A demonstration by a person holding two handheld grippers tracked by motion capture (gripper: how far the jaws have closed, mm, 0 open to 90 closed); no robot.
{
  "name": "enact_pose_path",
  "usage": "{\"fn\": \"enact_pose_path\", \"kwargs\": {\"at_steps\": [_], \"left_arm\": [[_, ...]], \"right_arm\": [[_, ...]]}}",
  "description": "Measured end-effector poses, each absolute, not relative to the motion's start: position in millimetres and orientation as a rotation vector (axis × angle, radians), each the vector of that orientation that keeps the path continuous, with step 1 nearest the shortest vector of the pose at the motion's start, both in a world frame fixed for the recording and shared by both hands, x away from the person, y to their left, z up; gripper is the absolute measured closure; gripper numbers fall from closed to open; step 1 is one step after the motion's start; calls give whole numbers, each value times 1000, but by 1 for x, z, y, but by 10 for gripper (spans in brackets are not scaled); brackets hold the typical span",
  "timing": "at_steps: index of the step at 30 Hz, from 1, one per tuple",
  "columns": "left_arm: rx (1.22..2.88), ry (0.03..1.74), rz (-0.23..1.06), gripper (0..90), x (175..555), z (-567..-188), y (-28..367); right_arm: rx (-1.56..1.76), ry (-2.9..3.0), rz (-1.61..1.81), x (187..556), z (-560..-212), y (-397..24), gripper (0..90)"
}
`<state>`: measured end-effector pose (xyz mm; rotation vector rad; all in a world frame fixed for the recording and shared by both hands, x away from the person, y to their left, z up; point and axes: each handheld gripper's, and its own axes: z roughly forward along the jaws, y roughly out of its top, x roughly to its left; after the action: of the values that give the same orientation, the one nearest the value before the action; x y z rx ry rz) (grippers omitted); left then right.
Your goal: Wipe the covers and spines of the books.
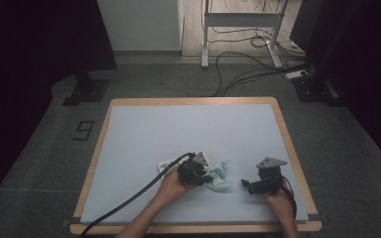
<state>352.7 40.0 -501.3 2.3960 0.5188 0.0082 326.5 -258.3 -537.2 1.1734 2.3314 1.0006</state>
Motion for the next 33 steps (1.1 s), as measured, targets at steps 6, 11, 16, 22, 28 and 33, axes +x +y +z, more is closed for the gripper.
{"fn": "enact_pose_path", "kwargs": {"at_steps": [6, 11, 16, 22, 28, 33], "left_arm": [[2396, 524, 22, 751, 348, -501, 54], [2391, 536, 24, 751, 343, -501, 66], [2384, 549, 25, 751, 339, -500, 79], [2368, 567, 23, 752, 334, -500, 97], [2359, 590, 25, 752, 328, -500, 115], [2355, 605, 35, 752, 322, -499, 129]], "right_arm": [[1173, 2331, 1001, 326, -537, -258, 0], [1173, 2331, 1001, 326, -537, -258, 0], [1172, 2332, 1000, 326, -537, -258, 0], [1172, 2332, 1000, 326, -537, -258, 0], [1172, 2332, 1000, 326, -537, -258, 0], [1172, 2332, 1000, 326, -537, -258, 0]]}}
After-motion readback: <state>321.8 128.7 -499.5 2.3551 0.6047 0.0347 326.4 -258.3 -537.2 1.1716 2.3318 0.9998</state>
